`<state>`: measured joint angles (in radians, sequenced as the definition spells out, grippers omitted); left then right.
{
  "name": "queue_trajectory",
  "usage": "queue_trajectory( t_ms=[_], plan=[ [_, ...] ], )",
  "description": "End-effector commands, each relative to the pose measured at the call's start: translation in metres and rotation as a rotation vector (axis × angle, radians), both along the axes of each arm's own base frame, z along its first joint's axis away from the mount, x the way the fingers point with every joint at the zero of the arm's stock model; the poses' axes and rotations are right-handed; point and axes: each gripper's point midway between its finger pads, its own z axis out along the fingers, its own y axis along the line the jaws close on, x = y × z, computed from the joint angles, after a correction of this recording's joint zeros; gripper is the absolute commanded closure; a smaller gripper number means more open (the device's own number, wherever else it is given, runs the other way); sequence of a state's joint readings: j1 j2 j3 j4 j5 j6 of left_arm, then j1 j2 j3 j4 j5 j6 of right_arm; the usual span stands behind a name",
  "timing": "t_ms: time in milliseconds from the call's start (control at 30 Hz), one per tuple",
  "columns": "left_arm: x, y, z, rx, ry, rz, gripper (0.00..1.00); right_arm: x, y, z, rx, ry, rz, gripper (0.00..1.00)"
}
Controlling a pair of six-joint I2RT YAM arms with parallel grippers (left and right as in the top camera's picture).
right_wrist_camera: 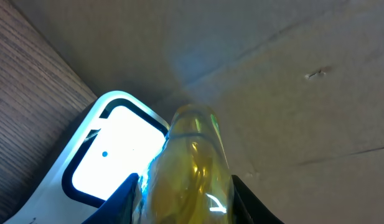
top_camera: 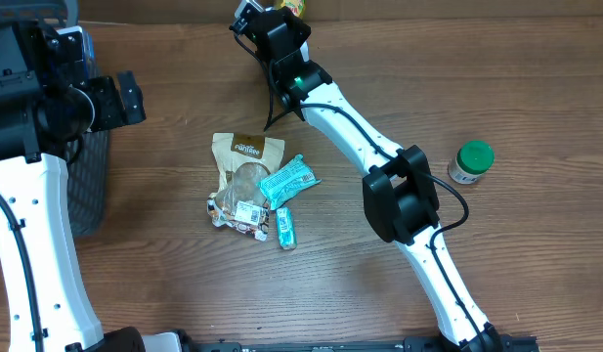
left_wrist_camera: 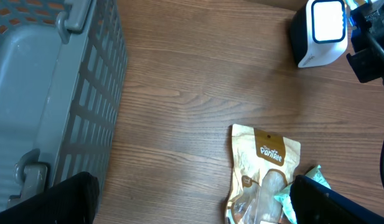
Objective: Scan the item barcode
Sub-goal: 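Carry the bottle up to the white scanner with the right gripper, then hold the bottle under the scanner, then carry it right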
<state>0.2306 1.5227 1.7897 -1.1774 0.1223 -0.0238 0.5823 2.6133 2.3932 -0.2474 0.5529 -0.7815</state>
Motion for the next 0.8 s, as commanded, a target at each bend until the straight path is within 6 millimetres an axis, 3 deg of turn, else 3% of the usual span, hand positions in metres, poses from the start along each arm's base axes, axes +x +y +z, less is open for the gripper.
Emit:
queue_trajectory(
  t_ms=[0, 367, 567, 767],
  plan=[
    [0.002, 0.000, 0.004, 0.000, -0.011, 0.003, 0.00, 0.005, -0.006, 0.019, 0.021, -0.037, -0.013, 0.73],
    [0.002, 0.000, 0.004, 0.000, -0.011, 0.003, 0.00, 0.006, -0.010, 0.025, 0.028, -0.058, -0.038, 0.70],
    [0.002, 0.000, 0.004, 0.000, -0.011, 0.003, 0.00, -0.003, -0.024, 0.088, 0.181, -0.153, -0.135, 0.71],
    [0.002, 0.000, 0.004, 0.000, -0.010, 0.004, 0.01, -0.036, -0.049, 0.154, 0.318, -0.123, -0.191, 0.71]
  ],
)
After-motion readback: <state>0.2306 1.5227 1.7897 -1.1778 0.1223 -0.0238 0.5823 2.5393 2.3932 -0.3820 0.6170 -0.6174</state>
